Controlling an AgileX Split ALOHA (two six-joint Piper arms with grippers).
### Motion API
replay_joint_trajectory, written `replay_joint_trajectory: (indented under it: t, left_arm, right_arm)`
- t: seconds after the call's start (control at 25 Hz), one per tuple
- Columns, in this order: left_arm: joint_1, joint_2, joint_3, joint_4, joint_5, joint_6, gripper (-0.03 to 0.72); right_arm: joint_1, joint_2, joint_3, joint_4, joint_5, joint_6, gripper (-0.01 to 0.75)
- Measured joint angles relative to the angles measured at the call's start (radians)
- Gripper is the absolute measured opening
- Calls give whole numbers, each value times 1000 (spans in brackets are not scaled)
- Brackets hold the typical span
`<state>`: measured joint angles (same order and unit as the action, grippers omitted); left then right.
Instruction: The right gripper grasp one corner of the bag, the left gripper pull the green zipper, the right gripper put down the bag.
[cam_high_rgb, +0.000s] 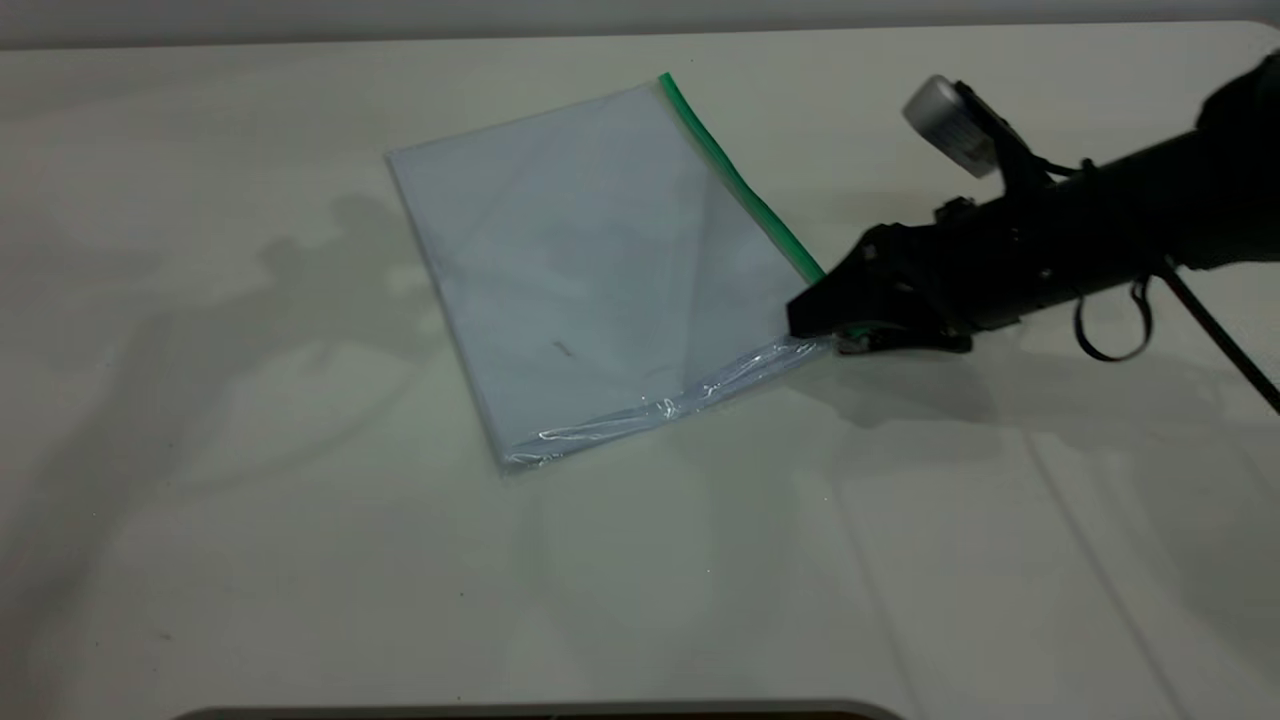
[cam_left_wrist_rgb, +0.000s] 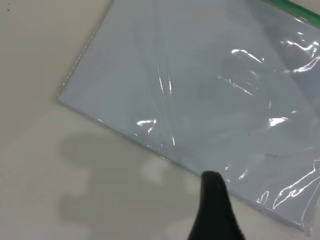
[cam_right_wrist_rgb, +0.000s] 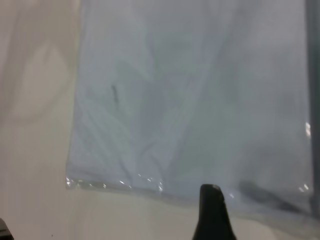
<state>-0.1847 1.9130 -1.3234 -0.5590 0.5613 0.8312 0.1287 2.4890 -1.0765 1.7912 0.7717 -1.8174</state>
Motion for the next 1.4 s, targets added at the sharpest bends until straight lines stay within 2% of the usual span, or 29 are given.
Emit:
replay_joint_trajectory:
  t: [0.16, 0.52, 1.0, 1.12, 1.28, 1.4]
  left_arm:
    - [0, 0, 0, 0, 0, 1, 588]
    - [0, 0, 0, -1, 0, 4, 588]
    - [0, 0, 0, -1, 0, 3, 588]
    - [0, 0, 0, -1, 0, 3, 588]
    - [0, 0, 0, -1, 0, 3, 588]
    - [0, 0, 0, -1, 0, 3, 588]
  right_arm:
    - [11, 0, -5, 0, -12, 9, 533]
    - [11, 0, -27, 0, -8, 22, 250]
    - [11, 1, -28, 0, -4, 22, 226]
    - [11, 1, -28, 0, -4, 22, 177]
    - [11, 1, -29, 0, 1, 27, 41]
    - [11, 1, -30, 0, 14, 27, 29]
